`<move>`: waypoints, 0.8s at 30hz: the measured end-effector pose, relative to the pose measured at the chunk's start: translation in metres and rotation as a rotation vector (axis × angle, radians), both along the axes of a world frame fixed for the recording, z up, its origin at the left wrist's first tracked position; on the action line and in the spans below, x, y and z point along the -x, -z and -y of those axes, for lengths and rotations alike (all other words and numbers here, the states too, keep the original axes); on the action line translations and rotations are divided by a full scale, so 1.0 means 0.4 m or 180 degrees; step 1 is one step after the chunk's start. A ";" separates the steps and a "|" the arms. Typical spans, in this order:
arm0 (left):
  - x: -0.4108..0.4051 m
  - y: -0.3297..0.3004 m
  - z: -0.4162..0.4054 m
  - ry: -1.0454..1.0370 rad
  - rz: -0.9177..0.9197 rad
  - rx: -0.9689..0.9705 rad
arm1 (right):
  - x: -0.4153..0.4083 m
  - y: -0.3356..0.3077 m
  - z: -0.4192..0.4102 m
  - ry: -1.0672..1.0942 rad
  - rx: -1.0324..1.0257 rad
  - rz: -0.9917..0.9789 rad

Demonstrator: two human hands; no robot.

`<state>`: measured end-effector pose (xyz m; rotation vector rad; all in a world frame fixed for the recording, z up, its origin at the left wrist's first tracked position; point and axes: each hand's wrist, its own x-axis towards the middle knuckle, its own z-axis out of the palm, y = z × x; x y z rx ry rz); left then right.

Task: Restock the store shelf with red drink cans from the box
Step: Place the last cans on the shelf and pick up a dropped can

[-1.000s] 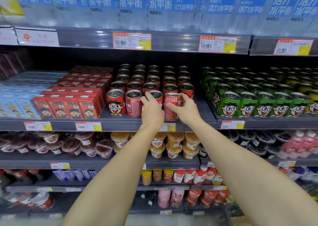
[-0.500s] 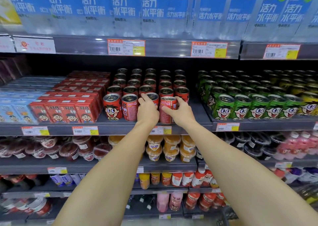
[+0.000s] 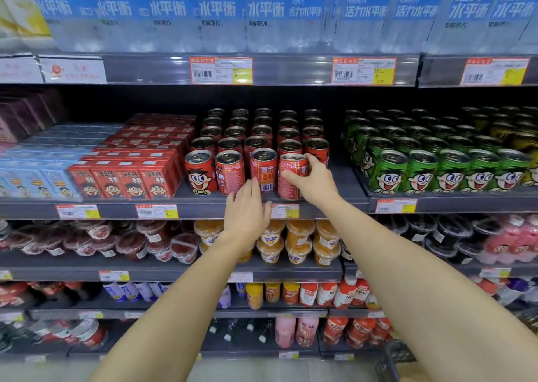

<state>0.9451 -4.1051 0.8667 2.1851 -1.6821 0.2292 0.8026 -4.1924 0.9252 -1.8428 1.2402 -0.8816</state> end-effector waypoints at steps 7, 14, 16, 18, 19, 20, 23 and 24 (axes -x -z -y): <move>-0.036 0.060 -0.029 0.0271 0.0881 0.0019 | 0.006 -0.023 -0.001 -0.0069 -0.0001 -0.0163; -0.027 0.081 -0.028 0.0228 0.0844 0.0035 | 0.003 -0.012 -0.012 0.0080 0.0213 -0.0365; -0.030 0.085 -0.027 0.0251 0.0843 0.0054 | 0.000 -0.011 -0.011 0.0146 0.0208 -0.0337; -0.043 0.090 -0.026 0.0332 0.0862 0.0102 | -0.001 -0.011 -0.008 0.0142 0.0194 -0.0312; -0.049 0.093 -0.026 0.0374 0.0869 0.0124 | -0.001 -0.012 -0.008 0.0127 0.0205 -0.0311; -0.052 0.094 -0.026 0.0405 0.0872 0.0142 | -0.002 -0.012 -0.007 0.0120 0.0223 -0.0323; -0.047 0.096 -0.024 0.0422 0.0802 0.0247 | -0.007 -0.015 -0.007 0.0140 0.0253 -0.0358; -0.045 0.097 -0.023 0.0422 0.0757 0.0282 | -0.011 -0.015 -0.006 0.0154 0.0242 -0.0342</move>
